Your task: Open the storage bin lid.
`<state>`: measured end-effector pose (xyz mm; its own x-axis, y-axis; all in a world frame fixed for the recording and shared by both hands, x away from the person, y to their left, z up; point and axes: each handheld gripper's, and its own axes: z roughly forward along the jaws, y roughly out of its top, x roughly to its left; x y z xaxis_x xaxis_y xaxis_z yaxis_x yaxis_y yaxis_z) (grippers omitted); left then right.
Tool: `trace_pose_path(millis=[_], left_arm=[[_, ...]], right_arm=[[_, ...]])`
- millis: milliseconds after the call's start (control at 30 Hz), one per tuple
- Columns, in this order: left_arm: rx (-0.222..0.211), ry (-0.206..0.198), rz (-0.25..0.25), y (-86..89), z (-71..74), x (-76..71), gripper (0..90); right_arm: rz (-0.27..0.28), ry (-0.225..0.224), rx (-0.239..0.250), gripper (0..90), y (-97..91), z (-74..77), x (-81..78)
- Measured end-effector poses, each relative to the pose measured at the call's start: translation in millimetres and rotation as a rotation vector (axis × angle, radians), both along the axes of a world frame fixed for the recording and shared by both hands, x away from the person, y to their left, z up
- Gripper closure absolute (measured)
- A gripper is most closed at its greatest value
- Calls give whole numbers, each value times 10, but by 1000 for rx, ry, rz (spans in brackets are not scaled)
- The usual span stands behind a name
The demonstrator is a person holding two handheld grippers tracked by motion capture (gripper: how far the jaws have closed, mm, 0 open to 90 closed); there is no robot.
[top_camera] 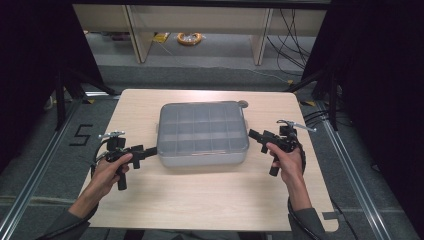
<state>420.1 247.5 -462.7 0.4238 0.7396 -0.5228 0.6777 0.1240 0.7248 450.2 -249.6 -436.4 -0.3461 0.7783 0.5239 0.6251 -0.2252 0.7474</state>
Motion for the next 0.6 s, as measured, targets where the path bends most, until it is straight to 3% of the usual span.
trace_pose_path(millis=[67,133,167,233,267,300,367,467,533,567,600], left_arm=[[12,-2,-10,9,11,47,192],[-6,-7,17,-27,34,92,200],[-1,-11,13,-39,45,113,203],[5,-14,4,-55,59,139,202],[-2,-19,15,-90,79,174,201],[-1,-22,15,-102,88,195,201],[1,-24,20,-119,107,233,200],[4,-20,23,-129,117,271,200],[8,-11,21,-146,119,317,200],[10,-13,24,-154,118,334,201],[15,-10,24,-153,120,352,203]], right_arm=[[8,-16,-32,230,19,-6,52],[8,10,-12,234,66,15,86],[11,-13,-35,235,70,-2,135],[4,-13,-45,240,106,1,194],[-8,17,-26,240,143,12,196],[13,-15,-53,241,132,-5,239],[-5,35,-17,245,195,17,255],[7,5,-45,248,203,-7,308],[0,43,-22,254,246,-5,341],[1,43,-25,255,245,-17,360],[17,2,-58,257,217,-45,402]])
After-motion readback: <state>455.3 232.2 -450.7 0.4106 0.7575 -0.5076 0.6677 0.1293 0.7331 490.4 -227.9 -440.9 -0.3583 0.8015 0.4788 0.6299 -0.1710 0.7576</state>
